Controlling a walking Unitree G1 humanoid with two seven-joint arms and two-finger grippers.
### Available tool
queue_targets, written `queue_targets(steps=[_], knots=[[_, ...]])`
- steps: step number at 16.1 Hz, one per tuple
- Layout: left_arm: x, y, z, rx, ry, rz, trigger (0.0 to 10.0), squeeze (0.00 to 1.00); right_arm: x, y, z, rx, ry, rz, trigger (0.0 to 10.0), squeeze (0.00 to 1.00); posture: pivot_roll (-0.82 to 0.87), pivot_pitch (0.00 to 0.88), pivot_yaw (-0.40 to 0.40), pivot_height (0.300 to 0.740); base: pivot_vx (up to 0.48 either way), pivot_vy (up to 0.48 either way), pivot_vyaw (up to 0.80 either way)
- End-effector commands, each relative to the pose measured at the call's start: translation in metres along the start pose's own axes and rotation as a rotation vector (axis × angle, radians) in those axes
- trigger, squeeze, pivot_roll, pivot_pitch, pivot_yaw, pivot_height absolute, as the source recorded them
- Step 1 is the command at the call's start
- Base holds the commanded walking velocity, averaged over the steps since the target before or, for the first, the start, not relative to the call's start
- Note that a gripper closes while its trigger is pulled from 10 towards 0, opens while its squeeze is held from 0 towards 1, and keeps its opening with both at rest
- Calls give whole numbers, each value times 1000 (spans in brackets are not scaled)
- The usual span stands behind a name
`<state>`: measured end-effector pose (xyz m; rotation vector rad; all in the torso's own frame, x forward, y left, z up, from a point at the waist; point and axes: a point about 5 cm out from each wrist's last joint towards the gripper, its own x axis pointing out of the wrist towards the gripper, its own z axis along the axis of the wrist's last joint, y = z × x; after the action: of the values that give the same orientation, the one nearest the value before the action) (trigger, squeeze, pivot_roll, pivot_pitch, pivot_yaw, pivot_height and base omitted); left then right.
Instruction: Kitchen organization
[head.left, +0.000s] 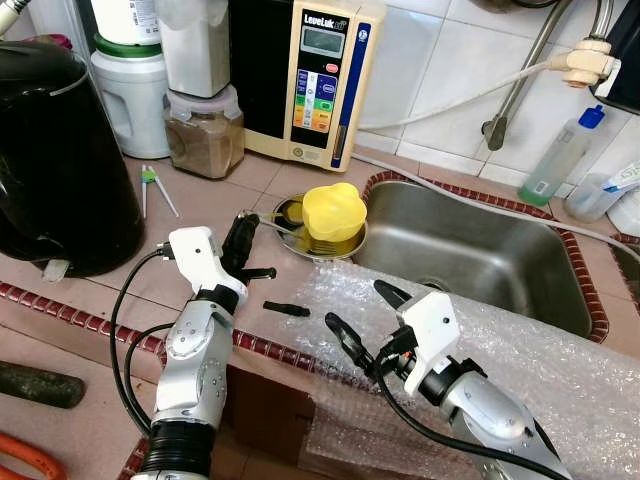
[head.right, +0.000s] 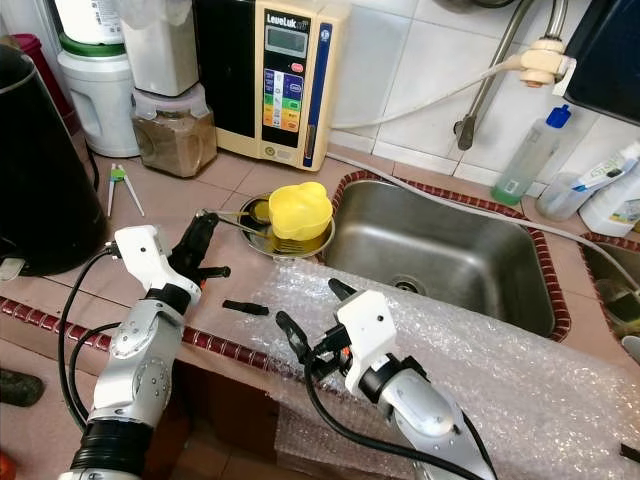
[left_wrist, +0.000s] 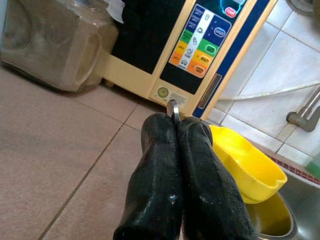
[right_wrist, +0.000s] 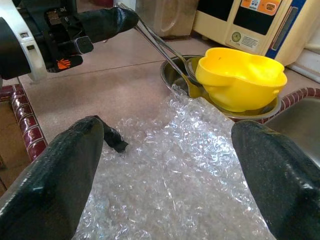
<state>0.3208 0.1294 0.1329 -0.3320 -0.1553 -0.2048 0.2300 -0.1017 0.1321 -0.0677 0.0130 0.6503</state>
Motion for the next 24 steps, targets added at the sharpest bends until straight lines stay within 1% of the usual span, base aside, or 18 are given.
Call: queue_targets(steps=[1, 6, 7, 8, 9, 11, 12, 13, 14, 15, 16, 17, 18, 19, 20, 21, 24], knots=[[3, -13, 4, -4, -16, -59, 0, 0, -1, -4, -1, -13, 7, -11, 10000, 0, 139, 0, -114, 740, 0, 0, 0], [1, -25, -10, -15, 66, -142, 0, 0, -1, -5, -1, -7, 7, -23, 10000, 0, 130, 0, -101, 740, 0, 0, 0], [1, -27, -12, -14, 74, -149, 0, 0, -1, -6, -1, -7, 6, -25, 10000, 0, 130, 0, -101, 740, 0, 0, 0], [1, -28, -17, -2, 109, -160, 0, 0, -1, -6, -1, -10, 8, -29, 10000, 0, 129, 0, -98, 740, 0, 0, 0], [1, -29, -18, -1, 113, -160, 0, 0, 0, -6, -1, -11, 8, -30, 10000, 0, 128, 0, -97, 740, 0, 0, 0], [2, -29, -25, 21, 163, -159, 0, 0, 0, -7, -1, -18, 8, -33, 10000, 0, 128, 0, -95, 740, 0, 0, 0], [1, -28, -28, 31, 185, -153, 2706, 0, 0, -7, -1, -21, 8, -33, 10000, 0, 129, 0, -94, 740, 0, 0, 0], [1, -26, -31, 34, 196, -145, 3804, 0, 0, -7, -1, -24, 8, -32, 10000, 0, 129, 0, -95, 740, 0, 0, 0], [-1, -23, -32, 40, 201, -130, 5255, 0, 0, -7, -1, -28, 9, -33, 10000, 0, 128, 0, -95, 740, 0, 0, 0], [-2, -19, -33, 54, 202, -111, 9255, 0, 0, -8, -1, -33, 10, -33, 10000, 0, 128, 0, -95, 740, 0, 0, 0], [-3, -11, -33, 80, 196, -65, 10000, 0, -1, -8, -1, -38, 12, -33, 10000, 0, 128, 0, -99, 740, 0, 0, 0], [-3, -7, -33, 90, 195, -42, 10000, 0, -1, -8, -1, -39, 12, -33, 10000, 0, 129, 0, -100, 740, 0, 0, 0], [-3, -3, -32, 110, 187, -12, 10000, 475, -1, -8, -1, -42, 12, -30, 10000, 0, 131, 0, -102, 740, 0, 0, 0], [-3, -1, -31, 117, 183, -1, 10000, 463, -1, -8, -1, -43, 13, -30, 10000, 0, 131, 0, -102, 740, 0, 0, 0], [-2, 7, -27, 165, 165, 52, 10000, 412, 0, -8, -1, -50, 13, -24, 10000, 0, 133, 0, -106, 740, 0, 0, 0], [-2, 10, -26, 185, 164, 72, 10000, 349, 0, -8, -1, -54, 13, -21, 10000, 0, 133, 0, -106, 740, 0, 0, 0], [-2, 16, -24, 198, 160, 103, 10000, 353, 1, -7, -1, -55, 12, -20, 10000, 0, 137, 0, -107, 740, 0, 0, 0]])
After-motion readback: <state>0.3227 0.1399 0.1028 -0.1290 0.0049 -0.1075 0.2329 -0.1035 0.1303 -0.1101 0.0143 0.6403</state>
